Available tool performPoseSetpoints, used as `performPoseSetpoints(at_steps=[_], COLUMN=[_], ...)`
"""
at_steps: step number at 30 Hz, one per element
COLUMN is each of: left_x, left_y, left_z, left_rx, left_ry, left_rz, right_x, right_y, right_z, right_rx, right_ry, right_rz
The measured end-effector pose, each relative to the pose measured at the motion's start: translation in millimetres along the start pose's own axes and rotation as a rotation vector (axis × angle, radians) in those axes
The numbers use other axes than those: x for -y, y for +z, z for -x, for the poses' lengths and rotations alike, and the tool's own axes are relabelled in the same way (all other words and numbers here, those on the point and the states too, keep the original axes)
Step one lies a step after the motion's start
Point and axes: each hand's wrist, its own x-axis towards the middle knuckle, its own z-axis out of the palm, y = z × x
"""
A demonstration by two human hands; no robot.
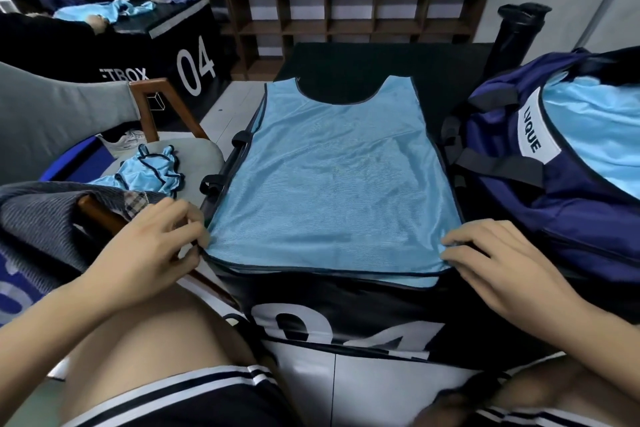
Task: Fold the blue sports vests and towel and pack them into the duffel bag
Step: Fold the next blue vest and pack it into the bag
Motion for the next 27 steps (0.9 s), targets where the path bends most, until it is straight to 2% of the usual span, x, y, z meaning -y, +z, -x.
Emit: performPoseSetpoints(at_steps=[5,10,14,21,27], left_x=[-1,-26,-65,-146,-190], left_y=[9,10,24,65,87], left_z=[5,-7,-26,-75,-108], left_rx=[0.064,0.048,0.02,-0.014,-0.027], left_ry=[-0.043,-0.097,0.018,0.195,0.235], left_rz=[-0.071,-0.06,0.024,0.166,0.112], right_x=[5,13,16,29,37], right_y=[3,0,9,21,26], right_z=[-4,5,9,5,0], right_rx=[0.013,0.054,0.094,0.014,0.0], right_ry=[-0.019,0.033,0.079,0.093,0.044], right_rz=[-0.019,-0.004,0.023,0.024,0.113])
